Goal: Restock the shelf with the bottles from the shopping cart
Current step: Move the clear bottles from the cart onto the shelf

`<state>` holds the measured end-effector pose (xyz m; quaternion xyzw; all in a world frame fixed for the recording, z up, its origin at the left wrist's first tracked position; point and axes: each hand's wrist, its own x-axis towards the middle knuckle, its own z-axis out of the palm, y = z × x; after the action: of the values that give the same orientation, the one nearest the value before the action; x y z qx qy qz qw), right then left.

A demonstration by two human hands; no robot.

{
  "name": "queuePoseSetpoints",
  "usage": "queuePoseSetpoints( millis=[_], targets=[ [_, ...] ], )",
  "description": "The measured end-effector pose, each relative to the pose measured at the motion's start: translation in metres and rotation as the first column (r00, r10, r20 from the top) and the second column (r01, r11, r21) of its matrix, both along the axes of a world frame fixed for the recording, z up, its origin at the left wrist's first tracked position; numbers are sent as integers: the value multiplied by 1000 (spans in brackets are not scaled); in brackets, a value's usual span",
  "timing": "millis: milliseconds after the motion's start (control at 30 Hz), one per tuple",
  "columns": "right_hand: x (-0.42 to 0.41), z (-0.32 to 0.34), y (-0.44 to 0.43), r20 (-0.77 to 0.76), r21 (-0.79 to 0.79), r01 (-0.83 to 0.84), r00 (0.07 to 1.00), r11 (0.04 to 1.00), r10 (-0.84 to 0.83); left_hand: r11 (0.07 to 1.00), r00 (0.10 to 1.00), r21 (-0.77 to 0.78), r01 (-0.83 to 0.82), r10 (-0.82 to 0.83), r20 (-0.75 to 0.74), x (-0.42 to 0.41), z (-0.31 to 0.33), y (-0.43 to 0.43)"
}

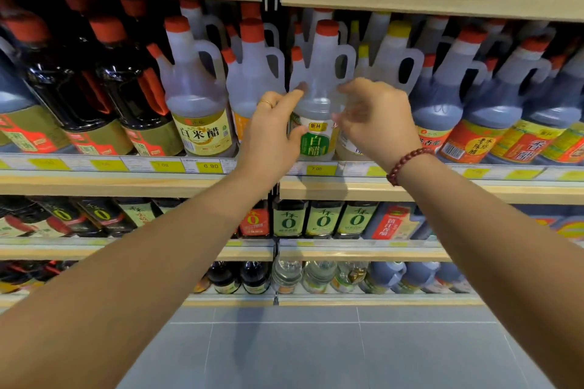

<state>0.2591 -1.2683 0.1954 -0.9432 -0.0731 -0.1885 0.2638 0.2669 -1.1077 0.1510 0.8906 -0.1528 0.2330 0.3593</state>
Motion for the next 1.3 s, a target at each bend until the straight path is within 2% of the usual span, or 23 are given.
queuePoseSetpoints(
  millis=[100,267,533,700,933,1100,1167,1233,1300],
  targets=[
    [4,22,-3,17,67,13,1000,998,-14,990,1000,144,-6,3,21,0,20,3],
    [10,29,1,-65,-48,-1,998,999,-2,949,999,313,-38,36,11,8,28,-2],
    [19,21,3,-127,-7,34,991,999,-35,953,998,300,-49,60,-28,13,30,-5],
    [20,18,3,-119,-73,34,992,997,-43,919,998,392,-44,60,-29,13,29,-6],
    [17,12,3,-107,-101,46,993,994,-57,922,999,388,-16,30,-30,11,27,-3],
    [13,14,1,-145,-68,19,989,997,-29,926,997,377,-8,34,-64,12,27,-4],
    [7,18,-7,-179,1,-27,983,1000,26,941,996,337,-1,30,-79,9,26,-4],
    [-2,24,-23,-124,101,-8,992,995,20,963,999,270,-13,26,-45,2,23,-2],
    [-5,27,-45,46,175,127,990,976,-136,967,996,256,-9,-14,88,-7,18,-6]
  ],
)
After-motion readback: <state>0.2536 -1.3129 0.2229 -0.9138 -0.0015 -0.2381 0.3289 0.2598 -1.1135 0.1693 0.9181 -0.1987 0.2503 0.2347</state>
